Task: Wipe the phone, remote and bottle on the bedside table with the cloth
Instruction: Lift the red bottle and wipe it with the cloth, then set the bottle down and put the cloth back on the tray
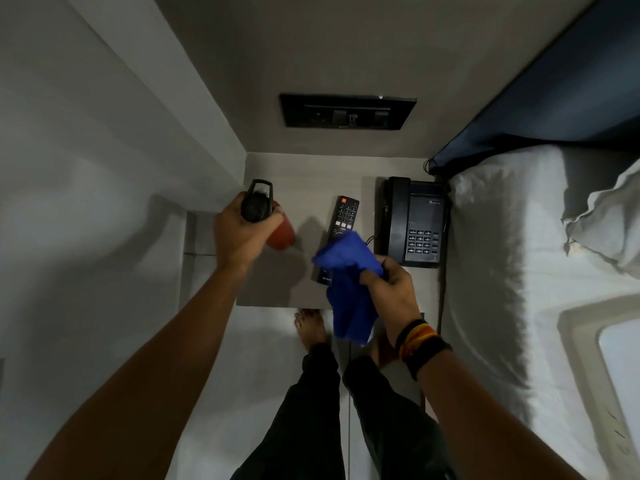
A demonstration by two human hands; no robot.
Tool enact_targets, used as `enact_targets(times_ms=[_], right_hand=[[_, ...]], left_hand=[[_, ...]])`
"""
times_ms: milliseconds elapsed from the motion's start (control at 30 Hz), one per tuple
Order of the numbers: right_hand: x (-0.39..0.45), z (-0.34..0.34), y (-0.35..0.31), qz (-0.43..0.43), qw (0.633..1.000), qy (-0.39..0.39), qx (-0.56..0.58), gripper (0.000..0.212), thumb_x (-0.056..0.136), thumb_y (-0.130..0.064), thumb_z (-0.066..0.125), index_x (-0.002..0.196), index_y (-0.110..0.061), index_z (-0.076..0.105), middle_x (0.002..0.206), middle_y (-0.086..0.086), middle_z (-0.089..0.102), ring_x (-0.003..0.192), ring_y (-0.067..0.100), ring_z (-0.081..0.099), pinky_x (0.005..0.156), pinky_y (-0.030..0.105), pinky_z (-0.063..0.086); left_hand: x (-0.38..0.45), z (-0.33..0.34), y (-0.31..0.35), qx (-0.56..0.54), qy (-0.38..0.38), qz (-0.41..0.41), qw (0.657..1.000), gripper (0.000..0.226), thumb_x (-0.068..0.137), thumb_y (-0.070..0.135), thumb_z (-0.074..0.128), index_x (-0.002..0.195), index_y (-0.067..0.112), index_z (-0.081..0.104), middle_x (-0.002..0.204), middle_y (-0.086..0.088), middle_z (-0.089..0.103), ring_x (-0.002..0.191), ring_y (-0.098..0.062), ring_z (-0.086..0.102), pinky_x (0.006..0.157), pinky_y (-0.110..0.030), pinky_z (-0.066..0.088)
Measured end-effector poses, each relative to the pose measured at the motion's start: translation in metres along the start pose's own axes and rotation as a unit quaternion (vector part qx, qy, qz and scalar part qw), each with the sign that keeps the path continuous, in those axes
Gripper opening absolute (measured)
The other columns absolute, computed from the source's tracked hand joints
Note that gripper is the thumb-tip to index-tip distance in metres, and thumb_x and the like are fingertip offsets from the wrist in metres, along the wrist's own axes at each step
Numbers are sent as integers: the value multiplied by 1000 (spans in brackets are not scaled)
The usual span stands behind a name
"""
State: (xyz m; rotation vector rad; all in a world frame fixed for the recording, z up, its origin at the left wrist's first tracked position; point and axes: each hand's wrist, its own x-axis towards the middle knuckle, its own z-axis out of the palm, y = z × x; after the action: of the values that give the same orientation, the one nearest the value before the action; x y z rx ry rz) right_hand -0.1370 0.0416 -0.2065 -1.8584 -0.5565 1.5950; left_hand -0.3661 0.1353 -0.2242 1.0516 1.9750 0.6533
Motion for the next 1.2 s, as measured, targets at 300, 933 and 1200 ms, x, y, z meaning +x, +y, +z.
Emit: enact_targets(times_ms=[300, 933, 1200], right_hand=[[-18, -6, -30, 22, 993, -88, 79, 44, 76, -12, 80, 117, -13, 65, 116, 11, 73, 105, 32, 70, 92, 51, 57], [-180, -217, -49, 8, 996, 84, 3, 31, 78, -23, 77, 102, -4, 67, 95, 13, 76, 77, 19, 71, 61, 25, 57], [-213, -365, 55, 86, 888, 354, 280, 33, 78, -7, 80, 106, 4, 66, 100, 23, 73, 87, 37, 71, 75, 44, 61]], left_hand=[[-43, -7, 11, -48, 11, 9, 999, 115, 77, 30, 95, 167, 24, 24, 174, -2, 28, 159, -19, 30, 118, -21, 27], [-222, 107, 234, -41, -323, 27, 945, 21, 91, 11, 82, 75, 14, 68, 80, -9, 70, 77, -19, 63, 70, -27, 50], [-330, 260, 218, 19, -410, 27, 911, 18, 94, 6, 74, 111, 14, 72, 117, -10, 76, 110, -26, 72, 96, -32, 59]])
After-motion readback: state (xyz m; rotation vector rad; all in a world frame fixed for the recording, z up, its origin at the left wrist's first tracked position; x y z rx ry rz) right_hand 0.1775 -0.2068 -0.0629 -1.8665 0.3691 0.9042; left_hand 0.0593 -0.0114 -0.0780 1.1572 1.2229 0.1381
